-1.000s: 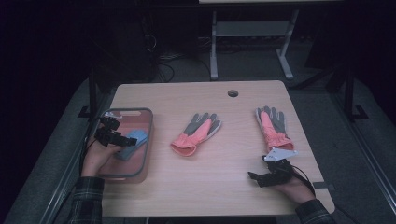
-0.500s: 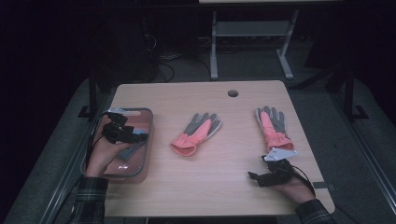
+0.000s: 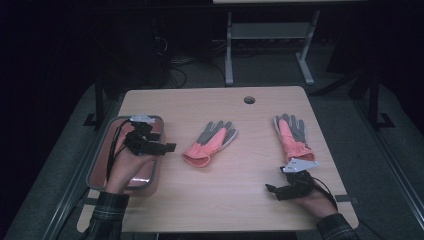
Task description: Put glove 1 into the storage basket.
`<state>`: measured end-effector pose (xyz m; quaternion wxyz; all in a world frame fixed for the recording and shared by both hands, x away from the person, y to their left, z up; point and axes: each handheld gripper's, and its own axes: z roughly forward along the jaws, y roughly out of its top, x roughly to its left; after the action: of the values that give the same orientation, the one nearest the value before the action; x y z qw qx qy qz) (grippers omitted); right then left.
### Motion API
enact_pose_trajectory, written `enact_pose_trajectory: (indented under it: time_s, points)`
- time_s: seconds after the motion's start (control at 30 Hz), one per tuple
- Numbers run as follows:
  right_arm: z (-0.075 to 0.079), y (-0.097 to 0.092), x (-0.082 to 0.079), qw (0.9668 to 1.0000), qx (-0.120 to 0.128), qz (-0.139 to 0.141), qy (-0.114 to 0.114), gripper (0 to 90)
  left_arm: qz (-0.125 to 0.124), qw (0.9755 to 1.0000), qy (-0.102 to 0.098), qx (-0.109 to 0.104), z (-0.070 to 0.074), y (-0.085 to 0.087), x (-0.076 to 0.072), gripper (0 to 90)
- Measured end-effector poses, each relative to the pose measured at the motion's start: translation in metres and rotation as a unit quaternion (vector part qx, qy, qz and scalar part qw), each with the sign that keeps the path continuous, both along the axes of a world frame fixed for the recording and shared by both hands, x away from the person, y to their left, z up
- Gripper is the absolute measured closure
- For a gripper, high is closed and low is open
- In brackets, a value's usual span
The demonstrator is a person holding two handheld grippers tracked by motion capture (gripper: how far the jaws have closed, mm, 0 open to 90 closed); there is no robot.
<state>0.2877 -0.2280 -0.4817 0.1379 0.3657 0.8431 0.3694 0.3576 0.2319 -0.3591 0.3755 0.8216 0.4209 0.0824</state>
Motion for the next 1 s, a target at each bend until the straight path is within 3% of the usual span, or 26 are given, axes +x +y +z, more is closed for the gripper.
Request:
enact_pose_trajectory:
  time_s: [0.1, 0.37, 0.6, 0.8, 1.0]
  points:
    - [0.000, 0.000, 0.000, 1.0000, 0.000, 0.000, 0.000, 13.7, -0.021, 0.9998, 0.001, 0.004, -0.001, -0.019, -0.009, 18.7]
    - [0.000, 0.000, 0.000, 1.0000, 0.000, 0.000, 0.000, 13.8, -0.053, 0.9984, -0.004, 0.016, -0.008, -0.049, -0.024, 19.0]
    - [0.002, 0.002, 0.000, 1.0000, -0.005, -0.003, 0.006, 15.0, -0.077, 0.9968, -0.002, 0.023, -0.027, -0.071, -0.037, 19.1]
    - [0.007, 0.004, -0.002, 0.9998, -0.013, 0.005, 0.012, 31.6, -0.091, 0.9951, -0.003, 0.038, -0.050, -0.081, -0.048, 18.9]
    - [0.017, 0.003, -0.003, 1.0000, -0.002, 0.004, 0.008, 52.3, -0.093, 0.9940, -0.010, 0.055, -0.074, -0.086, -0.061, 18.7]
